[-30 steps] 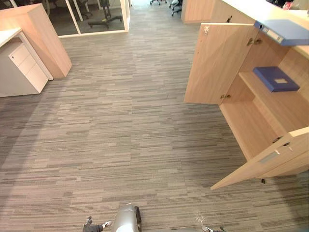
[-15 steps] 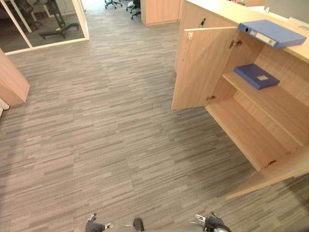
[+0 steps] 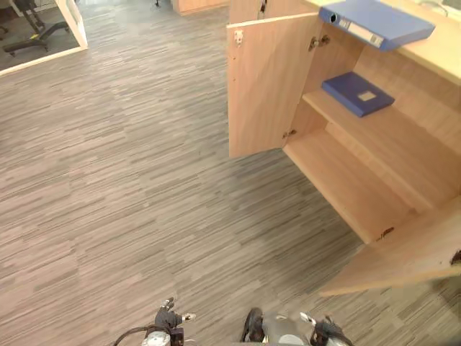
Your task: Walk over to the cabinet, pick up the folder, carry it to the office cabinet, place the folder inside the office cabinet, then close the office cabinet door
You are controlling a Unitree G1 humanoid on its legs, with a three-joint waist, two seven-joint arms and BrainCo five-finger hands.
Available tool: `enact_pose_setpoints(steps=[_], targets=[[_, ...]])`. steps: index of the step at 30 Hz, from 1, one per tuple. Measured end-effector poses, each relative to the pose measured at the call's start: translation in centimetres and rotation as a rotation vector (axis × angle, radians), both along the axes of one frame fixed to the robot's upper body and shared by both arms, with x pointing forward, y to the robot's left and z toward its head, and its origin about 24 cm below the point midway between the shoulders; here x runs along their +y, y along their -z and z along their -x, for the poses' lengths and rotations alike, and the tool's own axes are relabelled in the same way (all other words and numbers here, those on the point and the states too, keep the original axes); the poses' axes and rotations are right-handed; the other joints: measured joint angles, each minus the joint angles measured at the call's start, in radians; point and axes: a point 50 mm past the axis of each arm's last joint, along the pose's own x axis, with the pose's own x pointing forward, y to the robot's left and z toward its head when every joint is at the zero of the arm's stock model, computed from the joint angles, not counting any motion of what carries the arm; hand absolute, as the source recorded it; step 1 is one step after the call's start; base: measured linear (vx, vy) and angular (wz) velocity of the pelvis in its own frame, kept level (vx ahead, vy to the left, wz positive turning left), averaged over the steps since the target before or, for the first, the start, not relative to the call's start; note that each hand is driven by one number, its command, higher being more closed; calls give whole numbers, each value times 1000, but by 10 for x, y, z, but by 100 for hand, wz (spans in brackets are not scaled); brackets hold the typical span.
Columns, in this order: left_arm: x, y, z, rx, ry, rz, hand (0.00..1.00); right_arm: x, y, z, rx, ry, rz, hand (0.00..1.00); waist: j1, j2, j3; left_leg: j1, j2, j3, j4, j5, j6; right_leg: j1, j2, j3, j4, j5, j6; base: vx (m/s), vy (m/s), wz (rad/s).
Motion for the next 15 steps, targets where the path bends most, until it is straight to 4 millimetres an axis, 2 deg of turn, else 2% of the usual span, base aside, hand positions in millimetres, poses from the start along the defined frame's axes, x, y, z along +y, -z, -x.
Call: enact_pose_setpoints(steps=[1, 2, 3, 4, 6, 7, 8, 9, 11, 12, 13, 14, 15], targets=[[2, 0, 2, 1, -29, 5, 0, 0, 1, 5, 12, 5, -1, 0, 2, 2, -3, -44, 25, -8, 124, 1, 0, 29, 13, 11, -11, 3, -10, 474, -233, -55], [4, 1, 7, 1, -90, 22, 0, -3, 1, 10, 27, 15, 1, 0, 5, 15, -8, -111, 60, -22, 354, 0, -9, 70, 43, 42, -40, -1, -17, 389, -94, -89], [4, 2, 12, 7, -118, 32, 0, -5, 1, 12, 32, 27, 0, 0, 7, 22, -12, -145, 73, -27, 481, -2, -12, 101, 62, 73, -61, -3, -20, 473, -24, -119], [4, 2, 13, 7, -144, 42, 0, -6, 1, 13, 30, 46, -5, 0, 7, 30, -16, -172, 73, -13, 582, -10, -4, 144, 75, 116, -86, -7, -27, 458, 32, -97], [4, -1, 7, -23, -162, 48, 0, -5, 1, 12, 27, 45, -8, 0, 15, 27, -12, -204, 67, 23, 638, -38, 33, 201, 83, 175, -126, -9, -28, 444, 39, -95], [3, -4, 1, -60, -171, 54, 0, -4, 1, 10, 24, 34, -8, 0, 30, 23, -10, -243, 53, 39, 627, -59, 65, 231, 80, 225, -149, -9, -28, 373, 80, -136], [1, -7, -4, -86, -178, 58, 0, -4, 0, 5, 13, 28, -7, 0, 49, 21, -9, -285, 34, 35, 568, -76, 82, 249, 69, 278, -161, -9, -27, 339, 106, -132], [2, -8, -5, -93, -187, 58, 0, -3, 0, 1, 7, 26, -9, 0, 55, 17, -6, -302, 24, 31, 523, -85, 83, 257, 58, 301, -161, -9, -26, 298, 163, -133], [7, -11, -8, -127, -261, 70, 0, 6, 0, -7, -15, 23, -25, 0, 68, -2, 9, -331, -28, -24, 317, -81, 79, 301, 5, 344, -163, -16, -11, 360, 268, -122], [9, -11, -6, -143, -348, 91, 0, 12, 0, -8, -23, 18, -33, 0, 76, -11, 10, -335, -75, -95, 117, -37, 85, 326, -45, 343, -165, -35, 29, 390, 319, -101], [9, -11, -5, -146, -388, 102, 0, 13, 0, -8, -27, 16, -34, 0, 76, -11, 10, -336, -88, -128, 41, -10, 87, 338, -62, 344, -167, -47, 50, 355, 304, -88], [10, -10, -2, -149, -453, 118, 0, 14, 0, -9, -30, 13, -35, 0, 77, -8, 9, -334, -100, -170, -68, 35, 91, 355, -84, 347, -168, -68, 87, 337, 322, -60], [11, -8, 4, -146, -557, 150, 0, 16, 0, -7, -35, 5, -35, 0, 83, -10, 7, -309, -115, -183, -107, 207, 64, 377, -112, 368, -165, -82, 115, 358, 350, -54]])
